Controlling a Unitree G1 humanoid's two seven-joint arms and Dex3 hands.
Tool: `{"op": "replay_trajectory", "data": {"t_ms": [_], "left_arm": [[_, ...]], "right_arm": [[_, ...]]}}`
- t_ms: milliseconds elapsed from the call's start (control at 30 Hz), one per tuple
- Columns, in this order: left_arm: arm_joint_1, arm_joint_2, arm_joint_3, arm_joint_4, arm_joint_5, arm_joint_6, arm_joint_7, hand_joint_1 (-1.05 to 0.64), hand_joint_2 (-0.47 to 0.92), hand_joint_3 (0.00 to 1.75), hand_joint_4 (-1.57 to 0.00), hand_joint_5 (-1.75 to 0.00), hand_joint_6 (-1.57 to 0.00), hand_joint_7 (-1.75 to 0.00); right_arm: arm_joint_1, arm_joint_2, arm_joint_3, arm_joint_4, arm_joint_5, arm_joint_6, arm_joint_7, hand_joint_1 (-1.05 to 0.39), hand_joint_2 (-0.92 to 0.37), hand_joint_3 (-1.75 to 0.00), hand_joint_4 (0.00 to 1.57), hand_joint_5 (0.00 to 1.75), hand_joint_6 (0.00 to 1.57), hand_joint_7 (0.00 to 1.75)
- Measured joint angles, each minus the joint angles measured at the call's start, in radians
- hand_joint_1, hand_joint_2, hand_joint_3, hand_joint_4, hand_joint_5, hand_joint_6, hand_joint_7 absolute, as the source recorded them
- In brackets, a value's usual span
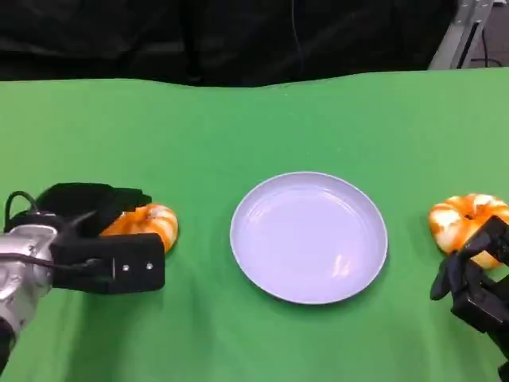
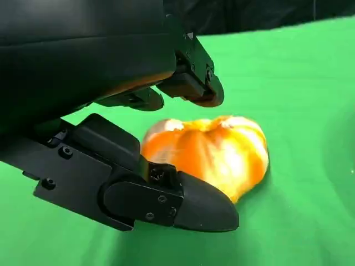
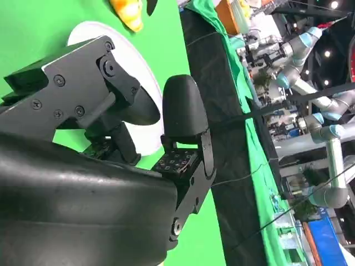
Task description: Grasp the bread from the table and place it into the plate.
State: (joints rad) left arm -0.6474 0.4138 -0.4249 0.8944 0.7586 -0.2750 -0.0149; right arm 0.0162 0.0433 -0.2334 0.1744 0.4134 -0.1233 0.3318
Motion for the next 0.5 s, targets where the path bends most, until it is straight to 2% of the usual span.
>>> {"op": "replay_trajectory", "data": {"t_ms": [500], "left_arm": [[-0.082,-0.069,-0.092,0.217,0.013,-0.019,0.094,-1.05,0.92,0.43,-0.44,-0.01,-0.47,-0.01]], "right_arm": [[0.001,0.000,0.002,-0.001,0.001,0.000,0.004,-0.06,-0.56,-1.19,0.79,1.75,0.67,1.62]]}}
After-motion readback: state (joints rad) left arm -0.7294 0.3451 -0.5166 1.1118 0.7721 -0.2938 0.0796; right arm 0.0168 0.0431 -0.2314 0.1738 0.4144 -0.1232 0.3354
